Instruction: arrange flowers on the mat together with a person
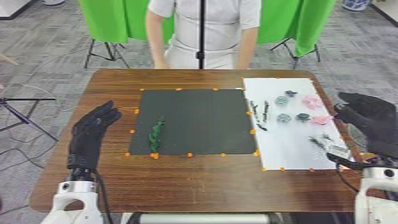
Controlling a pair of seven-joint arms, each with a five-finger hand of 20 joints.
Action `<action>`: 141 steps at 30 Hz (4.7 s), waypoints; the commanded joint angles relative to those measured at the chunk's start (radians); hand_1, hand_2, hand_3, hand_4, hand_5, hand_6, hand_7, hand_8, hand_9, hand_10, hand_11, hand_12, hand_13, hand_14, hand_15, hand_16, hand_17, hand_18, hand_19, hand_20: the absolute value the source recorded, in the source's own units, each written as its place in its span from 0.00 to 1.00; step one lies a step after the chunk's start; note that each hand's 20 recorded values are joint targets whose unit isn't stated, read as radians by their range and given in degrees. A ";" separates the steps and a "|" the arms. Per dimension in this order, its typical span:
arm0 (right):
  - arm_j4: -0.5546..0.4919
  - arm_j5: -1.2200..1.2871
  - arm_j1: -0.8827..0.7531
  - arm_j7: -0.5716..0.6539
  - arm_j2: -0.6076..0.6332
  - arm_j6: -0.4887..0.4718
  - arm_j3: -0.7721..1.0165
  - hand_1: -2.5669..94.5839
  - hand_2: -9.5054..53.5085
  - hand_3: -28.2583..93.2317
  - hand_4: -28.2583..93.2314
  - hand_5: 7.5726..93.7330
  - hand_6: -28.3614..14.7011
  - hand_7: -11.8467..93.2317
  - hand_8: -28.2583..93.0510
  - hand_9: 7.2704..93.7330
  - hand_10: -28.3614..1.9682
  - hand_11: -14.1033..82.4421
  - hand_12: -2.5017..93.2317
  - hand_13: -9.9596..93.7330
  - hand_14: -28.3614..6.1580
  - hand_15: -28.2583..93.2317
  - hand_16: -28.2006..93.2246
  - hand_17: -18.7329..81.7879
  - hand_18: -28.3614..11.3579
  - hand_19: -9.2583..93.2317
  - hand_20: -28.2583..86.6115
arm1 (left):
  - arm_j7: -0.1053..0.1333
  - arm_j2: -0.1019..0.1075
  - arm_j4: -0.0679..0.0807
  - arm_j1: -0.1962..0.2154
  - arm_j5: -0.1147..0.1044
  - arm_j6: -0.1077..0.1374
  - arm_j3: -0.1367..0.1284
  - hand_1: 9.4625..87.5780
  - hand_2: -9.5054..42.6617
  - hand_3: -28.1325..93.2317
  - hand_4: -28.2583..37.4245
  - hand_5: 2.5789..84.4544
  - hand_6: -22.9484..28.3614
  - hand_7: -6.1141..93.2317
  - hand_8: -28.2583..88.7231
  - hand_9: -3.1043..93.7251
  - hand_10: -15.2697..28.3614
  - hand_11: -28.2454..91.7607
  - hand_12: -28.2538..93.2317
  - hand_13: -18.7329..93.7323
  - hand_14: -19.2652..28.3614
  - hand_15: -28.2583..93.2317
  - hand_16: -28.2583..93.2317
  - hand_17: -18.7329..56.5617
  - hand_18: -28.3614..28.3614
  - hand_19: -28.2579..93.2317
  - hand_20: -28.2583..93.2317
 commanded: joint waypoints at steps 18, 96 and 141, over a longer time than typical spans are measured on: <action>0.028 -0.701 -0.047 0.360 0.187 -0.347 0.022 0.49 0.00 0.63 0.00 0.77 0.64 0.26 0.15 0.88 0.53 0.33 0.21 0.94 0.66 0.51 0.47 0.70 0.31 0.93 0.62 | -0.024 0.002 -0.008 0.012 0.014 0.010 -0.006 0.23 0.00 0.78 0.17 0.55 0.49 0.22 0.18 0.49 0.63 0.38 0.36 0.49 0.75 0.35 0.28 0.37 0.71 0.29 0.42; 0.233 -0.754 0.405 0.368 -0.328 -0.325 -0.661 0.92 0.00 0.00 0.54 0.95 0.71 0.28 0.29 1.00 0.62 0.44 0.25 1.00 0.78 0.66 0.43 0.81 0.32 1.00 0.70 | -0.091 0.026 -0.022 0.011 -0.002 -0.038 -0.013 0.22 0.02 0.78 0.17 0.54 0.50 0.21 0.19 0.48 0.63 0.38 0.36 0.49 0.75 0.34 0.28 0.34 0.72 0.29 0.41; 0.284 -0.769 0.372 0.367 -0.352 -0.372 -0.710 0.79 0.00 0.01 0.59 0.92 0.67 0.26 0.29 1.00 0.60 0.42 0.21 1.00 0.76 0.64 0.44 0.80 0.31 1.00 0.69 | -0.131 0.019 -0.010 -0.010 0.010 -0.111 -0.018 0.22 0.01 0.77 0.17 0.53 0.50 0.20 0.19 0.47 0.63 0.37 0.36 0.47 0.75 0.33 0.29 0.33 0.73 0.28 0.41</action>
